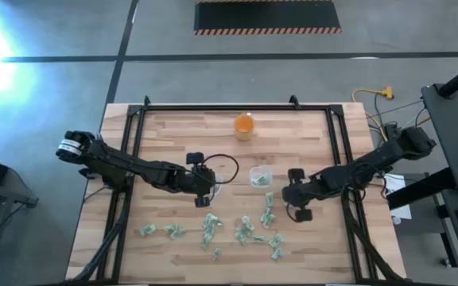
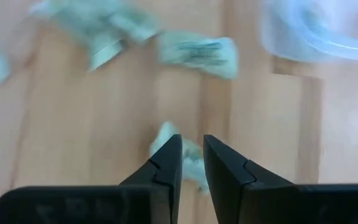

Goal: Pick and place items into bin
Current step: Put the green sweetener bag into the right transparent food container

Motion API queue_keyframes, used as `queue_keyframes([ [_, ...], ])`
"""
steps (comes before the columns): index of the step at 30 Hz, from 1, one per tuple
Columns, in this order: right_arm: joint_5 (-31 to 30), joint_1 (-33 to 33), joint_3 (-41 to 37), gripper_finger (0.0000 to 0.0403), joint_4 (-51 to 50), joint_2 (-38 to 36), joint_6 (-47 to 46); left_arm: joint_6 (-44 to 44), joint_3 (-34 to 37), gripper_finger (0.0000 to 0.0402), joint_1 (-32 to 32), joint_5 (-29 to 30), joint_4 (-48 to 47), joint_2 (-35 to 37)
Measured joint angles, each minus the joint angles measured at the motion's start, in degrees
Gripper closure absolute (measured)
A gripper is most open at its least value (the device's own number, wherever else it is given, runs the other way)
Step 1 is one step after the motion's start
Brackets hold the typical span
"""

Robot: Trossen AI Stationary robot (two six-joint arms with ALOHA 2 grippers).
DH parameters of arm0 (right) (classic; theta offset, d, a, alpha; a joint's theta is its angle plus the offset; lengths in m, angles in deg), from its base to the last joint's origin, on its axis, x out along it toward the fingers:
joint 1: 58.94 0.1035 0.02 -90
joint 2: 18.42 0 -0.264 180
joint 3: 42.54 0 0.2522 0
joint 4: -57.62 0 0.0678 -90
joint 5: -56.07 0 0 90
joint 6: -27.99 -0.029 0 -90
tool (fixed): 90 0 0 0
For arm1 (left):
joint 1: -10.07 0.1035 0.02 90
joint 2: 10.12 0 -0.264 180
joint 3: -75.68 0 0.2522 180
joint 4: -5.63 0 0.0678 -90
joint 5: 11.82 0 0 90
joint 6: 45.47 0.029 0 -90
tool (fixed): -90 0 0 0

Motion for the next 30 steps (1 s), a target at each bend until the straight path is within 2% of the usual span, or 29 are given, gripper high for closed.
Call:
queue_keyframes([
  [4,-0.17,0.4,-1.46,0.0346,0.61,-0.96,9.0,-0.04,0.0,0.026,-0.12,-0.01,0.0,0.0],
  [8,-0.01,0.4,-2.35,0.0338,0.88,-0.17,12.86,-0.39,0.0,0.026,-0.23,-0.03,0.02,0.0],
  [20,1.5,0.38,-2.88,0.0252,3.25,3.52,10.83,-0.37,-0.02,0.026,-0.22,-0.01,0.48,0.0],
  [30,1.53,0.38,-3.16,0.0239,4.48,7.21,9.97,-0.39,-0.02,0.026,-0.23,-0.01,0.44,0.0],
])
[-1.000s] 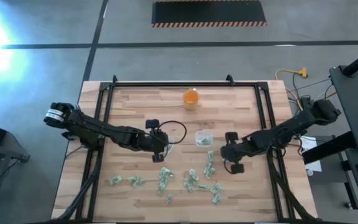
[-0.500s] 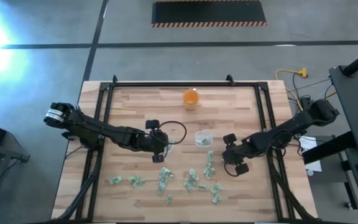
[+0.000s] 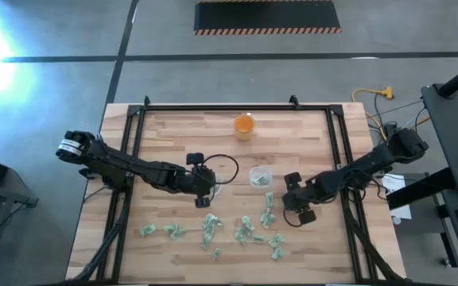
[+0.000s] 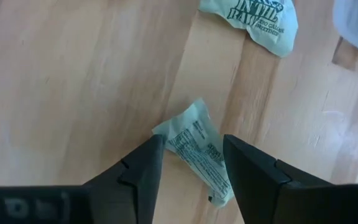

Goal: Pick and place items into bin
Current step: Put the green sweetener bag into the right transparent food container

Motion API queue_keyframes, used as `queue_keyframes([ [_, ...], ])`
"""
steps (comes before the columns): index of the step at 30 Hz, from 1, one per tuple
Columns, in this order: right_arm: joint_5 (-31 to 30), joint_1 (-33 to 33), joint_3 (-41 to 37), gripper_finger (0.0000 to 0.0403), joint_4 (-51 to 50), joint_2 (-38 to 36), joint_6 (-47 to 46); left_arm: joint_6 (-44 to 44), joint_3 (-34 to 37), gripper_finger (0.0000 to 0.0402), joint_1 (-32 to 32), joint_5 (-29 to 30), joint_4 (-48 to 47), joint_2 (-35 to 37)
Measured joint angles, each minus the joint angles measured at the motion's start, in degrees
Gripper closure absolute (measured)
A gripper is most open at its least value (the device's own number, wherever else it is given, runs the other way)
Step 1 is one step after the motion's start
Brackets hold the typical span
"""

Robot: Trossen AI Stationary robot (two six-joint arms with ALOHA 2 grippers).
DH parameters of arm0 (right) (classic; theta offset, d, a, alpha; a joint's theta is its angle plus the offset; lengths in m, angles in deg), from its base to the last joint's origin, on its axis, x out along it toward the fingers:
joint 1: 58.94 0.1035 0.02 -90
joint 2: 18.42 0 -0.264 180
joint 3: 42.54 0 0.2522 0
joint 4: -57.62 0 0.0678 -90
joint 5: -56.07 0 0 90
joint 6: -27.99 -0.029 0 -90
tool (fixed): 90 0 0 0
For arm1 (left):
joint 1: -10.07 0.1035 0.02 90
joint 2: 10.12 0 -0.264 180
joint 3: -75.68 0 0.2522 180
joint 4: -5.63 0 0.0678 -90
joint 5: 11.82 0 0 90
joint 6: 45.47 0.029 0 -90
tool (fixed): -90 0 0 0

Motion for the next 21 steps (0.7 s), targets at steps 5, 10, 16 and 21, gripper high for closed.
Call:
queue_keyframes([
  [5,0.01,0.0,0.02,0.0253,-0.09,0.31,-2.46,0.02,0.0,0.026,0.0,-0.02,0.0,0.0],
  [10,0.37,0.02,-0.04,0.0292,-0.09,0.07,-3.01,0.02,0.0,0.026,0.0,0.0,0.0,0.0],
  [16,0.48,0.04,-0.13,0.0355,0.02,-0.25,-3.47,0.02,0.0,0.026,0.0,-0.01,0.0,0.0],
  [21,-0.43,0.0,-0.2,0.039,-0.03,-0.55,-4.02,0.02,0.0,0.026,-0.02,0.0,0.0,0.0],
])
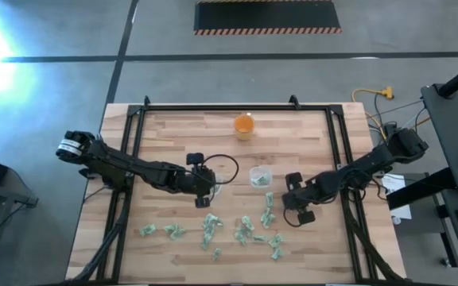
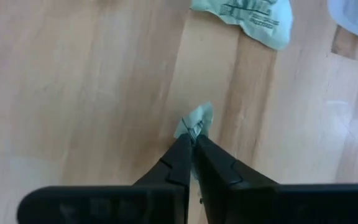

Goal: Pick and place items into bin
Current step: Put the green sweetener bag into the right transparent food container

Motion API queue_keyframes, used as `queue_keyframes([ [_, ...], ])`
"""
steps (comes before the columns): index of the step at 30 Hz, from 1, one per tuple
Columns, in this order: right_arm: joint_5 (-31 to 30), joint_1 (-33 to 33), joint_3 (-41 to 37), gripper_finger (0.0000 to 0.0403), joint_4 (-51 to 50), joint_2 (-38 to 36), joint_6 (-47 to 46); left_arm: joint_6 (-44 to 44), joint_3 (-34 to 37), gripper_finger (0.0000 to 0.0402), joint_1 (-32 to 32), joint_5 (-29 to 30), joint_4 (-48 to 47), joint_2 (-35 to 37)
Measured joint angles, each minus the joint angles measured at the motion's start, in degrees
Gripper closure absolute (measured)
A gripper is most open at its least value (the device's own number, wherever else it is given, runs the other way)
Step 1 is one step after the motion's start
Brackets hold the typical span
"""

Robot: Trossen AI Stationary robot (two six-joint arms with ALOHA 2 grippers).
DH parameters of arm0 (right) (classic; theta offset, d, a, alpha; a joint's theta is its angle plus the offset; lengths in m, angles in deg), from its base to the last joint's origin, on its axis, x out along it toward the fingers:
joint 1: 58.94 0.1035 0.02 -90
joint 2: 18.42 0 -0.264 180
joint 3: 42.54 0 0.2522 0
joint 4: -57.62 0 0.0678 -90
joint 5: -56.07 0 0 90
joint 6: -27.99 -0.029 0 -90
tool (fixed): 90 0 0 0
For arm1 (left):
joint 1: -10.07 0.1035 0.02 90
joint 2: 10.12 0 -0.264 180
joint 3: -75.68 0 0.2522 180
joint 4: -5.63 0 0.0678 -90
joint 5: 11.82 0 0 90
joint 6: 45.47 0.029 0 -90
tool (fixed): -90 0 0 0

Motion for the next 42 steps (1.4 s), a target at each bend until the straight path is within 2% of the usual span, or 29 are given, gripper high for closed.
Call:
queue_keyframes([
  [7,-0.14,-0.04,0.24,0.0394,-0.58,-0.97,-1.35,0.0,-0.05,0.026,0.0,0.0,-0.02,0.0],
  [13,-0.51,-0.04,1.15,0.0394,-0.63,-4.64,-1.34,0.24,-0.24,0.026,0.0,0.0,-0.06,0.36],
  [20,-6.91,0.0,1.79,0.0394,1.02,-11.06,0.76,1.71,-0.24,0.026,0.02,0.02,-0.02,0.46],
  [26,-14.48,-0.77,1.82,0.0394,13.1,-14.18,8.97,1.82,-0.39,0.026,0.02,0.02,0.03,0.5],
  [32,-14.8,-4.44,1.84,0.0394,22.36,-13.5,15.09,1.57,-0.34,0.026,0.02,0.02,0.04,0.5],
  [42,-14.46,-10.31,1.84,0.0394,24.05,-6.47,11.91,1.49,-0.33,0.026,0.02,0.01,0.01,0.5],
])
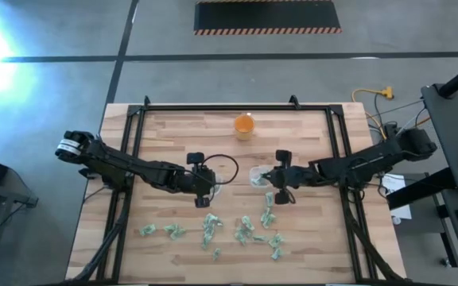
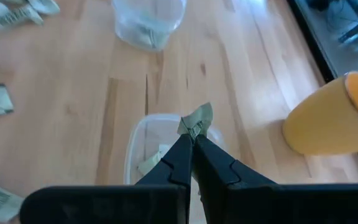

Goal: Pick and place items into bin
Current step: Put the green sweetener bag into the right transparent food container, then put the green sweetener bag into the left transparent food container

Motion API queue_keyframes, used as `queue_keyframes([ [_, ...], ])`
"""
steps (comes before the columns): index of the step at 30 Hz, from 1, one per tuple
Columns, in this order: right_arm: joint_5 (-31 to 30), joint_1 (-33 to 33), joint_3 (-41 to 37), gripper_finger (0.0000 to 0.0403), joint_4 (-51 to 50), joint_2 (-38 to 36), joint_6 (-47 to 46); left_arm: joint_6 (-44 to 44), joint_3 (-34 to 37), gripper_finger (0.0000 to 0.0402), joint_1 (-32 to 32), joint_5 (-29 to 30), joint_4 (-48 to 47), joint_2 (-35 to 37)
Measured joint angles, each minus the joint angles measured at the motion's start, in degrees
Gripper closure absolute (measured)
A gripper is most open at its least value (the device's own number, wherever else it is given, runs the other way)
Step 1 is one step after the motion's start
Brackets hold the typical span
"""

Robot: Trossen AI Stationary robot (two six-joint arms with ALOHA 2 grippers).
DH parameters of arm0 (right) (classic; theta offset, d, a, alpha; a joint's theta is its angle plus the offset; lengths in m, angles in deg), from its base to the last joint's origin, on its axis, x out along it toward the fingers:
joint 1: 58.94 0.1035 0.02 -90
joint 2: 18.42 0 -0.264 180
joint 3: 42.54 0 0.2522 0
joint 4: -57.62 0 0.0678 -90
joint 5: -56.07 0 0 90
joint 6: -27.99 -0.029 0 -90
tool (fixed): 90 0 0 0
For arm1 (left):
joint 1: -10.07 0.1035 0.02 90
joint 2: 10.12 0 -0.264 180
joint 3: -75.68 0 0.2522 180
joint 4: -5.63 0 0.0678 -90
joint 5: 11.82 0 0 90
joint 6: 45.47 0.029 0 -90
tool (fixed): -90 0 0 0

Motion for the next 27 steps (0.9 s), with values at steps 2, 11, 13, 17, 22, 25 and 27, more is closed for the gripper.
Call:
queue_keyframes([
  [2,0.13,-0.23,0.0,0.0394,0.39,1.58,-0.01,0.02,0.0,0.026,0.0,0.01,0.01,0.0],
  [11,0.11,-1.31,0.0,0.0393,3.2,6.39,-0.03,0.02,0.0,0.026,0.0,0.01,0.34,0.0],
  [13,0.12,-1.36,0.0,0.0387,3.69,6.46,0.16,0.01,0.0,0.026,0.0,0.0,0.4,0.0],
  [17,0.1,-1.36,0.0,0.0358,3.94,5.59,0.31,0.02,-0.02,0.026,0.0,0.01,0.44,0.0],
  [22,0.1,-1.36,0.0,0.0311,3.89,4.87,0.78,0.02,-0.02,0.026,0.0,-0.01,0.43,0.0],
  [25,0.09,-1.32,0.0,0.0291,3.89,3.98,1.5,0.0,-0.22,0.026,0.0,-0.79,-0.58,0.0],
  [27,0.08,-1.32,0.0,0.0282,3.89,3.43,1.86,-0.07,-0.7,0.026,0.0,-2.06,-2.12,0.11],
])
